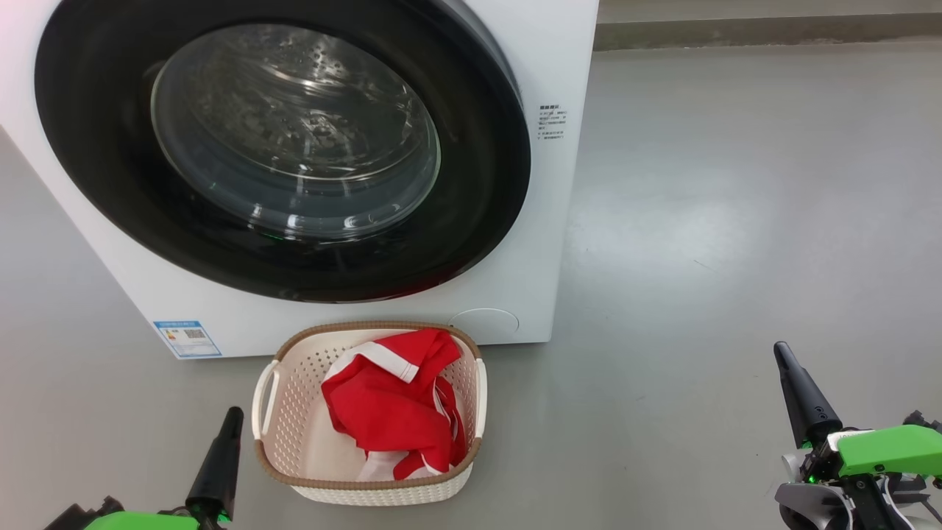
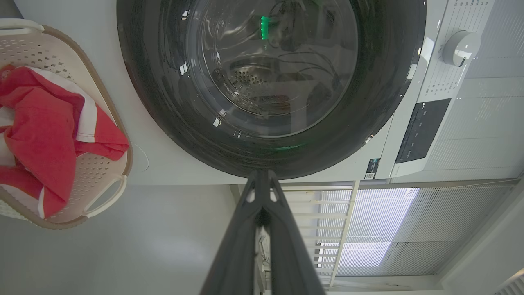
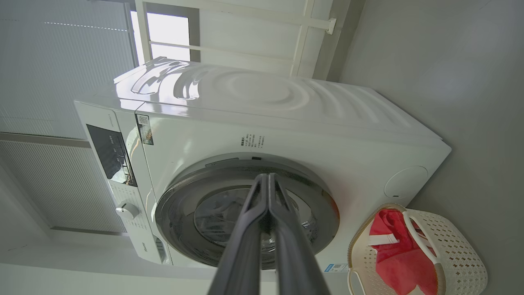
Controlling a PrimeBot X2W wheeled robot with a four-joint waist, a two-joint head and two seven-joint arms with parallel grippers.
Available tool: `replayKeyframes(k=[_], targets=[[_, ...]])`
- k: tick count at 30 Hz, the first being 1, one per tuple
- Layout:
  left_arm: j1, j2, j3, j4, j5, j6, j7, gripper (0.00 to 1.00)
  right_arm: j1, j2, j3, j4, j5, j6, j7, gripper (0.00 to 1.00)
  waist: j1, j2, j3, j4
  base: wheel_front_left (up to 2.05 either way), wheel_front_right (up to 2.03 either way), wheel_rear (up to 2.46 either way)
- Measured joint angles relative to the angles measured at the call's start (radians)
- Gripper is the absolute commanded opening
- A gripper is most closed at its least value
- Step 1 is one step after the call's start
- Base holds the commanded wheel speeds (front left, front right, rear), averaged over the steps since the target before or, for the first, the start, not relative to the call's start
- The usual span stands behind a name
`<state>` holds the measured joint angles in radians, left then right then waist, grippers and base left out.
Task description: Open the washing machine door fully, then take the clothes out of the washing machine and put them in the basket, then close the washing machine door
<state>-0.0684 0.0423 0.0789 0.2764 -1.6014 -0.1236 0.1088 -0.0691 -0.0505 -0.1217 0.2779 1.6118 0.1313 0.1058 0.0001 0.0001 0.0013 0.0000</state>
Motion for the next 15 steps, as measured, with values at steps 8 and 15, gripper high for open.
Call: replayKeyframes(k=[8, 15], targets=[[0.000, 0.000, 0.000, 0.000, 0.000, 0.000, 0.000, 0.00, 0.000, 0.000, 0.000, 0.000, 0.000, 0.000, 0.000, 0.00, 0.0000, 0.0000, 0.000, 0.000, 0.00, 0.00, 0.00], [0.000, 0.000, 0.000, 0.000, 0.000, 0.000, 0.000, 0.00, 0.000, 0.000, 0.000, 0.000, 0.000, 0.000, 0.000, 0.00, 0.0000, 0.0000, 0.000, 0.000, 0.00, 0.00, 0.00]])
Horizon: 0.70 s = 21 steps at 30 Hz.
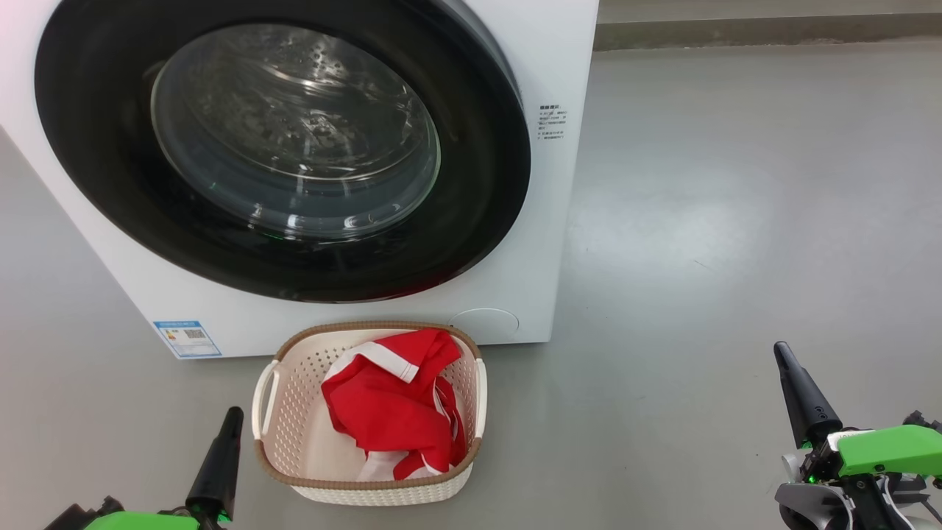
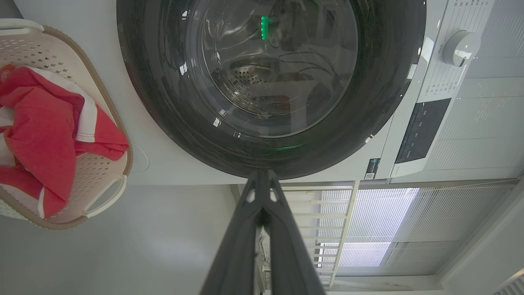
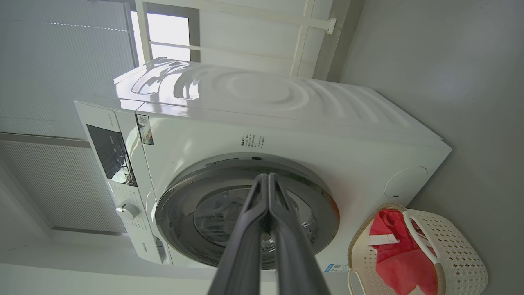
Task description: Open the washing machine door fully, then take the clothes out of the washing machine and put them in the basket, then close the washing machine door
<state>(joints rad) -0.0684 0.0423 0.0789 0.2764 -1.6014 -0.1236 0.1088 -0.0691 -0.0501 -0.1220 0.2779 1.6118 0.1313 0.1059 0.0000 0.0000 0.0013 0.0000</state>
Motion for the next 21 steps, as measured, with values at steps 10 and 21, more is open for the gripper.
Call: replayKeyframes(k=[10, 21], targets=[[0.000, 0.000, 0.000, 0.000, 0.000, 0.000, 0.000, 0.00, 0.000, 0.000, -0.001, 0.000, 0.000, 0.000, 0.000, 0.00, 0.0000, 0.0000, 0.000, 0.000, 0.00, 0.00, 0.00], [0.000, 0.000, 0.000, 0.000, 0.000, 0.000, 0.000, 0.00, 0.000, 0.001, -0.001, 0.000, 0.000, 0.000, 0.000, 0.00, 0.0000, 0.0000, 0.000, 0.000, 0.00, 0.00, 0.00]])
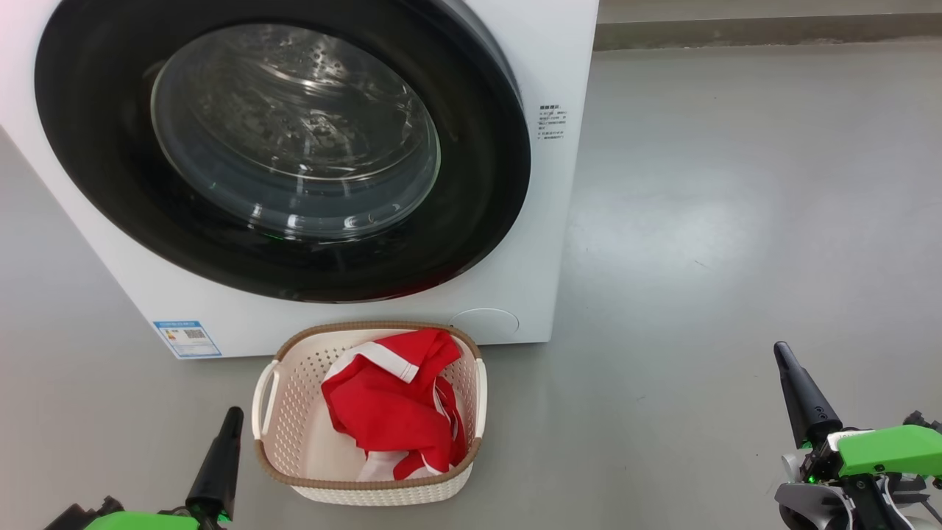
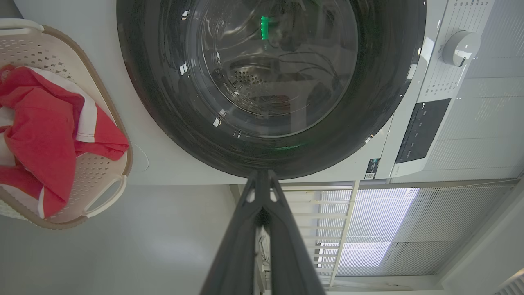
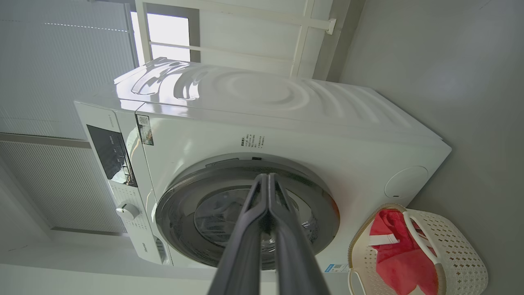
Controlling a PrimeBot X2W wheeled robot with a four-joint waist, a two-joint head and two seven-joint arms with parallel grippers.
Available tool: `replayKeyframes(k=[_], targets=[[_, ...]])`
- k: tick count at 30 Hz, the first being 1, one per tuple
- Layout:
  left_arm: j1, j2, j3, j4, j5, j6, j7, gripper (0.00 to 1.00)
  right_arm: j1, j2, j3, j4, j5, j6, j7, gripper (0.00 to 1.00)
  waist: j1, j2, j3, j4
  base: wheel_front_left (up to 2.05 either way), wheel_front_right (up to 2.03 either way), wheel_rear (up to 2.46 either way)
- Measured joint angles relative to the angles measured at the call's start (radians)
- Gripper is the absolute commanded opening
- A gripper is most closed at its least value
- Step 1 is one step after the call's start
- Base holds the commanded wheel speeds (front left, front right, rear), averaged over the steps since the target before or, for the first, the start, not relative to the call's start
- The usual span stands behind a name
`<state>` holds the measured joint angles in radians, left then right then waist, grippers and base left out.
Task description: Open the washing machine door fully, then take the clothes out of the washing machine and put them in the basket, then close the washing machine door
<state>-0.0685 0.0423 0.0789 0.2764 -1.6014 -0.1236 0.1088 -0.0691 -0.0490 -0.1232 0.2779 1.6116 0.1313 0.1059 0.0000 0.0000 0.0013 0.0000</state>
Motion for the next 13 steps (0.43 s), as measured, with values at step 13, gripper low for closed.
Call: replayKeyframes(k=[13], targets=[[0.000, 0.000, 0.000, 0.000, 0.000, 0.000, 0.000, 0.00, 0.000, 0.000, 0.000, 0.000, 0.000, 0.000, 0.000, 0.00, 0.0000, 0.0000, 0.000, 0.000, 0.00, 0.00, 0.00]])
